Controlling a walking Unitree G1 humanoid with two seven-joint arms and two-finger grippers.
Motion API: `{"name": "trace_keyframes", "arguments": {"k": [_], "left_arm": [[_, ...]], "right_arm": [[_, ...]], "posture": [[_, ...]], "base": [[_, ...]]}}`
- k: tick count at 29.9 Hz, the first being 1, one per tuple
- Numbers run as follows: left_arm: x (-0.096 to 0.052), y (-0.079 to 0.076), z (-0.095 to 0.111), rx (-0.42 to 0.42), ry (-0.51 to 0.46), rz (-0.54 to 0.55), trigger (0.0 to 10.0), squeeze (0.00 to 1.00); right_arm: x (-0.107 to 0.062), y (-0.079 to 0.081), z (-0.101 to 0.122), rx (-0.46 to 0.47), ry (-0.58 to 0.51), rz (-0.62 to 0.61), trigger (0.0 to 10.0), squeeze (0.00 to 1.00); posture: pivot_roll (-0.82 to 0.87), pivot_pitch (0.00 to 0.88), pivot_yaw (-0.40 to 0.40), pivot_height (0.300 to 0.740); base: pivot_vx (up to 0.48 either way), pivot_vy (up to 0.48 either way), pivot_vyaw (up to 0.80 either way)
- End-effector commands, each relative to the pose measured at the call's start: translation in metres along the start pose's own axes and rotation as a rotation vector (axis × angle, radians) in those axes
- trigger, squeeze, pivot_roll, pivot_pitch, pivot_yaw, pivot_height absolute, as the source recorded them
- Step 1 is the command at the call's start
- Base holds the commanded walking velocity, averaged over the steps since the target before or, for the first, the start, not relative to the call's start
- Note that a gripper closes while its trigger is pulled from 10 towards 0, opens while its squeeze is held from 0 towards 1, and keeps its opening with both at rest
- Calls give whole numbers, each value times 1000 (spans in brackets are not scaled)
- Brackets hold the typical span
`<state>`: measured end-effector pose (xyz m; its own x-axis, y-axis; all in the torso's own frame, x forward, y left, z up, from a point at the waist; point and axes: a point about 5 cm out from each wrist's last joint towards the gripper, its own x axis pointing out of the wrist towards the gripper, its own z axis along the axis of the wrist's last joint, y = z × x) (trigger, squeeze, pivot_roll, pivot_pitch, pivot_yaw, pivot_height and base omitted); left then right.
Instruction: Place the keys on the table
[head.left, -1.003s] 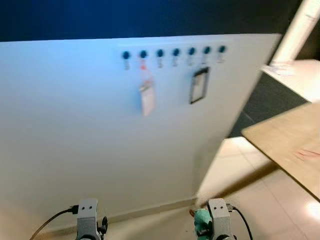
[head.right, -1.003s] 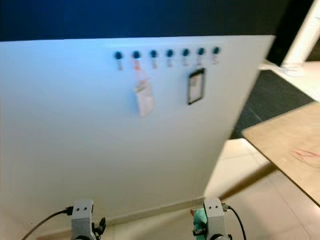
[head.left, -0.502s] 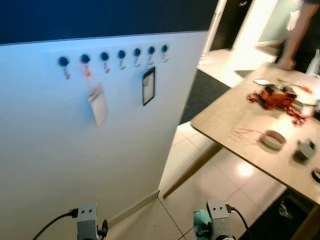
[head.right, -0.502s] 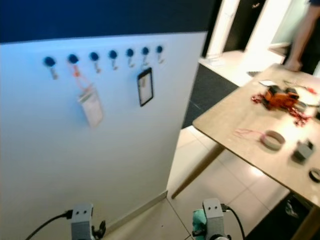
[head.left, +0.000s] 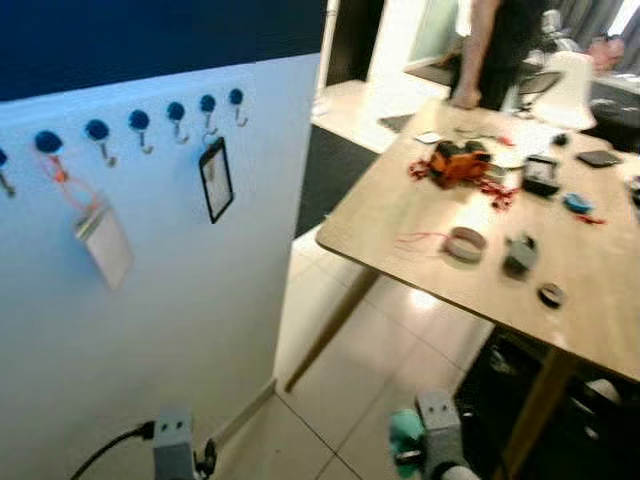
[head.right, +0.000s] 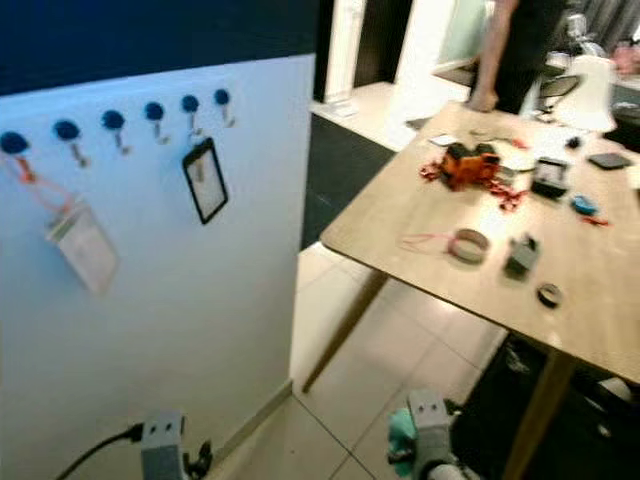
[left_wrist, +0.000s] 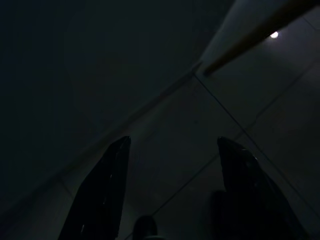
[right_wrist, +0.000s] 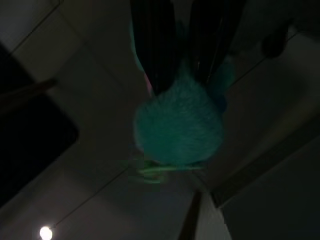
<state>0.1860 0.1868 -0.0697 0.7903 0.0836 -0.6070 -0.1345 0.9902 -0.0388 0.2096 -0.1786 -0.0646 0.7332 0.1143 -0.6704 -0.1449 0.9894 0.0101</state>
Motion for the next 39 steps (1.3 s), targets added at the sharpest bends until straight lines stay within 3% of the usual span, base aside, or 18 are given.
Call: {"name": "trace_keyframes", "arguments": {"k": [1, 39], "left_arm": [[1, -2, 1, 9, -3, -6, 10000, 0], [1, 6, 5, -11, -14, 19, 10000, 0]], "right_arm": [[-2, -6, -3, -9, 19, -14, 10000, 0], [-2, -1, -8, 8, 30, -9, 10000, 0]], "posture": [[18, 55, -72, 740], [30, 56, -53, 740]], "base": [[0, 0, -800], [0, 0, -800]]}}
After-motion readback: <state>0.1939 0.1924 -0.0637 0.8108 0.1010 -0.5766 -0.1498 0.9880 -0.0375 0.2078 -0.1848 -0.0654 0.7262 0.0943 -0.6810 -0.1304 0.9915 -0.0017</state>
